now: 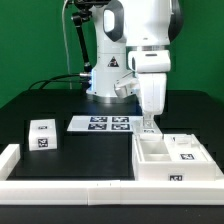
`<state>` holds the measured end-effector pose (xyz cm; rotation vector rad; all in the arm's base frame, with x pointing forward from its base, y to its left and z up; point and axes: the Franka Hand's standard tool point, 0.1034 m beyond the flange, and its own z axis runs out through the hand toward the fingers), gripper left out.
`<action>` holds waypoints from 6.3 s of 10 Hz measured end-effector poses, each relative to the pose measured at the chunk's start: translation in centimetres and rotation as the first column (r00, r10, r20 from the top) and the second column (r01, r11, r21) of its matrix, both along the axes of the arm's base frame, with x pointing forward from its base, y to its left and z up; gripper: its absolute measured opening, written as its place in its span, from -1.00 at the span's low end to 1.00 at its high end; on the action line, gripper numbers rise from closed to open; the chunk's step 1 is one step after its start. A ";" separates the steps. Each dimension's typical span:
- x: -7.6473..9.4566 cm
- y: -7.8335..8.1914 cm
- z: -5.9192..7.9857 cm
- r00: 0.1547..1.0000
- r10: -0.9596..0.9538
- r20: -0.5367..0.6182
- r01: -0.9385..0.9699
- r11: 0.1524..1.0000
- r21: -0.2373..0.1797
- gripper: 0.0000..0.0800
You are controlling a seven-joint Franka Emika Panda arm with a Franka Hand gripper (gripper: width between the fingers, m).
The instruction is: Assemble cabinet
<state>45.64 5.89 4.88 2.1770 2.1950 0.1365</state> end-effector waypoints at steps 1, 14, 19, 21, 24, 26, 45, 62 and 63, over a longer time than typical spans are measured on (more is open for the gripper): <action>0.2 -0.2 0.1 1.000 -0.004 0.003 0.004 1.000 0.001 -0.82; 2.0 -0.2 0.3 1.000 0.015 -0.016 -0.015 1.000 -0.018 -0.82; 3.6 0.2 0.5 0.999 -0.034 -0.032 0.033 0.999 -0.026 -0.82; 5.1 0.2 0.6 0.999 -0.039 -0.024 0.038 0.999 -0.024 -0.82; 5.3 0.2 0.6 0.999 -0.040 -0.022 0.039 0.999 -0.023 -0.82; 5.3 0.2 0.6 0.999 -0.040 -0.022 0.039 0.999 -0.023 -0.82; 11.8 -0.1 0.9 1.000 0.013 -0.021 -0.014 0.999 -0.037 -0.82; 4.8 0.9 4.6 0.971 -0.230 0.064 0.230 0.973 0.011 1.00; 3.5 2.0 4.6 0.953 -0.294 0.070 0.292 0.956 0.038 1.00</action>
Offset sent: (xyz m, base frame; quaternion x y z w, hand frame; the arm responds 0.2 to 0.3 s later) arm 0.0054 0.0032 0.0019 -0.0111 -0.0006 -0.0002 0.9999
